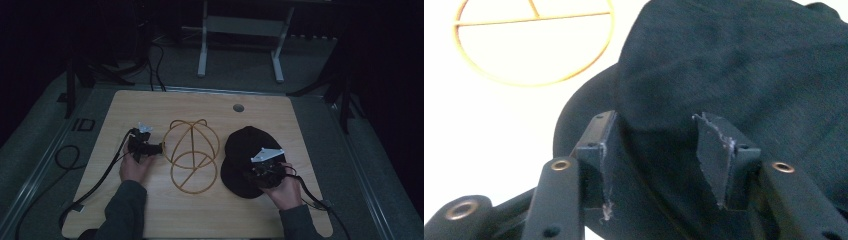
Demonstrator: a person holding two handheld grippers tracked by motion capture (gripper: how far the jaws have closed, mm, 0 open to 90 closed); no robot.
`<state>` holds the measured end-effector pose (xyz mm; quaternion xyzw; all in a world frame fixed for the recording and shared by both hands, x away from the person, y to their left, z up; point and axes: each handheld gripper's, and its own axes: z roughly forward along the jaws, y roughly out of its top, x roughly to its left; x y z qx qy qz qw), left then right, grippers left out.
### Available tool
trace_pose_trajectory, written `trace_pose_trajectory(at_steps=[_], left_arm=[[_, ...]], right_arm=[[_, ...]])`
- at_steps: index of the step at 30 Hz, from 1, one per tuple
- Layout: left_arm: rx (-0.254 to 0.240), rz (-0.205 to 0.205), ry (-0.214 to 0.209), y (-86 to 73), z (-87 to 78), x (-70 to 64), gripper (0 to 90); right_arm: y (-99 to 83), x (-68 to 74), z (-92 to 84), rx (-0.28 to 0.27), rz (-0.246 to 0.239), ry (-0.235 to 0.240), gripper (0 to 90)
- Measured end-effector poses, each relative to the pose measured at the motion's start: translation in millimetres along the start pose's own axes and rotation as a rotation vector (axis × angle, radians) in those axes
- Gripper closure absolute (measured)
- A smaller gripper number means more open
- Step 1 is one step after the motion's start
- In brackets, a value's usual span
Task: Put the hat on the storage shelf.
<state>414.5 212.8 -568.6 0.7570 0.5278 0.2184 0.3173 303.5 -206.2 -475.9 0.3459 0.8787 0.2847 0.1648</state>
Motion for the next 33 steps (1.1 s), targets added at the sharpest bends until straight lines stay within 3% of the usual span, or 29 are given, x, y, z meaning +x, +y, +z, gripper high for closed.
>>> trace_pose_trajectory(at_steps=[6, 9, 12, 13, 14, 16, 17, 22, 26, 33], left_arm=[[0.000, 0.000, 0.000, 0.0, 0.0, 0.0, 14.3], [0.000, 0.000, 0.000, 0.0, 0.0, 0.0, 14.3], [0.000, 0.000, 0.000, 0.0, 0.0, 0.0, 14.3], [0.000, 0.000, 0.000, 0.0, 0.0, 0.0, 14.3], [0.000, 0.000, 0.000, 0.0, 0.0, 0.0, 14.3], [0.000, 0.000, 0.000, 0.0, 0.0, -0.1, 14.4], [0.000, 0.000, 0.000, 0.0, 0.0, 0.0, 14.3], [0.000, 0.000, 0.000, 0.0, 0.0, 0.0, 14.4], [0.000, -0.001, 0.000, 0.0, 0.0, 0.0, 14.3], [0.000, -0.001, 0.000, 0.0, 0.0, 0.0, 14.4]], right_arm=[[10.2, 1.7, 16.1, 0.057, -0.022, 0.019, 46.8], [10.2, -1.6, 38.2, 0.149, -0.034, 0.028, 46.6], [8.9, -5.4, 42.2, 0.144, -0.011, 0.068, 50.2], [8.8, -8.1, 42.2, 0.147, 0.006, 0.086, 52.1], [8.5, -12.5, 43.1, 0.154, 0.040, 0.138, 62.6], [8.2, -14.6, 43.7, 0.153, 0.053, 0.158, 67.6], [7.4, -19.2, 44.2, 0.154, 0.083, 0.206, 73.9], [8.6, -19.9, 42.1, 0.159, 0.087, 0.217, 77.8], [12.8, -16.0, 38.4, 0.188, 0.069, 0.190, 79.9], [17.3, -21.8, 25.1, 0.170, 0.075, 0.180, 79.9]])
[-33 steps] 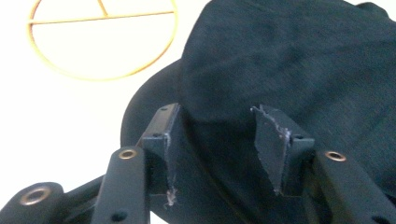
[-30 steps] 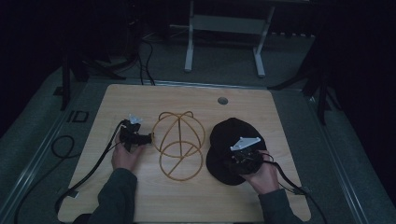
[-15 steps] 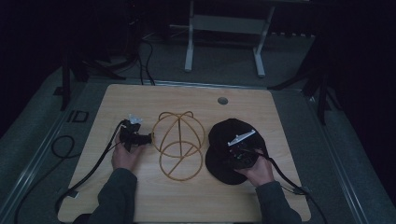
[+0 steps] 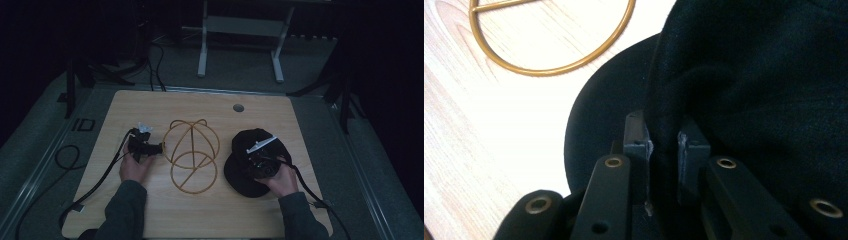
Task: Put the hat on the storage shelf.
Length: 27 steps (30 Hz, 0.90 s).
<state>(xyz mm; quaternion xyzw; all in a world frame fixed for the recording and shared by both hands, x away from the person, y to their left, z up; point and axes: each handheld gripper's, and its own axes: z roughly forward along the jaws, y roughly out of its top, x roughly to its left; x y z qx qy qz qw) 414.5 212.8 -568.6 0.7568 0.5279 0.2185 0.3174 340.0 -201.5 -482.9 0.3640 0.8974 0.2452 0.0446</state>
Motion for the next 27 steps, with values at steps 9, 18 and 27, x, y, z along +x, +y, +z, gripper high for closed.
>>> trace_pose_trajectory(at_steps=[9, 18, 27], left_arm=[[0.000, -0.001, 0.001, 0.0, -0.1, 0.0, 14.6], [0.000, -0.001, 0.000, 0.0, -0.1, 0.1, 14.7], [0.000, -0.001, 0.001, 0.0, -0.2, 0.1, 14.8]], right_arm=[[6.7, -1.0, -16.6, -0.017, -0.008, -0.038, 79.9], [17.3, 0.9, -31.8, -0.029, -0.031, -0.048, 79.9], [26.0, 2.9, -44.0, -0.033, -0.048, -0.047, 79.8]])
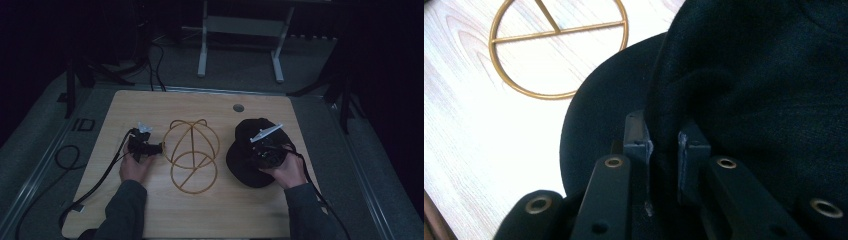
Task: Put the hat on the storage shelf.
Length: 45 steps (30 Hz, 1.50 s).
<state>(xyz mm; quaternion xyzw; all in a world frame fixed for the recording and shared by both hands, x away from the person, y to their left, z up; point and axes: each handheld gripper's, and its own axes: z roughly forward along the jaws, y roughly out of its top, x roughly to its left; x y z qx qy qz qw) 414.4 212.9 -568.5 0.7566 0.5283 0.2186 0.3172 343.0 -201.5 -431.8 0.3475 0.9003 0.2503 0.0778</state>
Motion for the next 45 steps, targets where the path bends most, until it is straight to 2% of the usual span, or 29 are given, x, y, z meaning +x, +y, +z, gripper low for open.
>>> trace_pose_trajectory(at_steps=[17, 45], left_arm=[[0.000, -0.001, 0.001, 0.0, 0.0, -0.1, 14.9], [0.000, -0.002, 0.003, -0.5, -0.5, -0.3, 15.0]], right_arm=[[18.1, 1.7, -30.4, -0.016, -0.041, -0.010, 79.7], [49.0, 9.0, -65.1, -0.026, -0.114, 0.003, 79.6]])
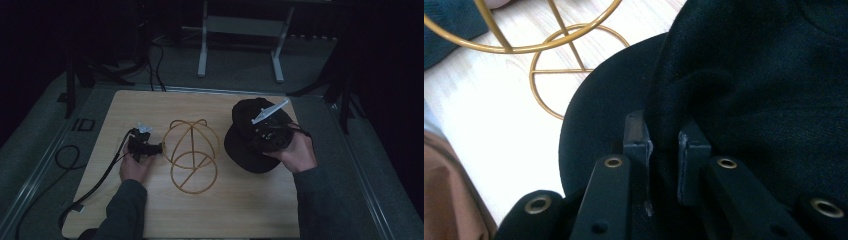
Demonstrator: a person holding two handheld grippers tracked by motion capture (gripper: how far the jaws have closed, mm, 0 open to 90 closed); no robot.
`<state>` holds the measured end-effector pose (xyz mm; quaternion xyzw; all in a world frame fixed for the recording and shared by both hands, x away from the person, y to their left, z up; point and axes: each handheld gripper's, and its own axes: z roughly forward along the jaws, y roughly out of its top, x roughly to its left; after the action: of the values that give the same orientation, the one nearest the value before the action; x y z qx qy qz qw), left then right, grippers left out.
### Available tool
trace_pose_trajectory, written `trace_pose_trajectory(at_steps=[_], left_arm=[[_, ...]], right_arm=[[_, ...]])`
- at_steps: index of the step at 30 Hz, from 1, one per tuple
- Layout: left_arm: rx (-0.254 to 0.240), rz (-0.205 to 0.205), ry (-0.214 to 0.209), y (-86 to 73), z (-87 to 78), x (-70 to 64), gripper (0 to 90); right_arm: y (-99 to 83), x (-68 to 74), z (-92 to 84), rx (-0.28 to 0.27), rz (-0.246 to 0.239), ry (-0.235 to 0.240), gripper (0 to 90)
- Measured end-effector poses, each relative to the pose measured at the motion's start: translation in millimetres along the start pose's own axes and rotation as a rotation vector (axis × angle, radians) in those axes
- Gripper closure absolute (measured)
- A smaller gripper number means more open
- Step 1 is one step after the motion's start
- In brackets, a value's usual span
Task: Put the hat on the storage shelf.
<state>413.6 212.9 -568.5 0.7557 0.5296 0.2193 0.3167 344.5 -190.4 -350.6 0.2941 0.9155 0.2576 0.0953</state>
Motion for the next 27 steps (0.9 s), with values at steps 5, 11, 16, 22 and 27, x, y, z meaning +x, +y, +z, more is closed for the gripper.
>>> trace_pose_trajectory(at_steps=[5, 11, 16, 22, 27], left_arm=[[0.000, -0.001, 0.000, 0.0, 0.0, 0.0, 15.0], [0.000, 0.000, 0.000, 0.0, 0.0, 0.0, 15.0], [0.000, 0.000, 0.000, 0.0, 0.0, 0.0, 15.1], [0.000, 0.000, 0.000, 0.0, 0.0, 0.0, 15.0], [0.000, 0.000, 0.000, 0.0, 0.0, 0.0, 15.0]], right_arm=[[3.0, -0.4, -4.9, -0.001, -0.014, -0.001, 79.5], [8.0, -1.2, -9.7, 0.003, -0.035, -0.012, 79.5], [11.5, -0.7, -11.0, 0.003, -0.045, -0.010, 79.5], [18.9, 0.6, -14.2, -0.005, -0.064, -0.013, 79.4], [25.0, 2.0, -18.6, -0.010, -0.077, -0.018, 79.5]])
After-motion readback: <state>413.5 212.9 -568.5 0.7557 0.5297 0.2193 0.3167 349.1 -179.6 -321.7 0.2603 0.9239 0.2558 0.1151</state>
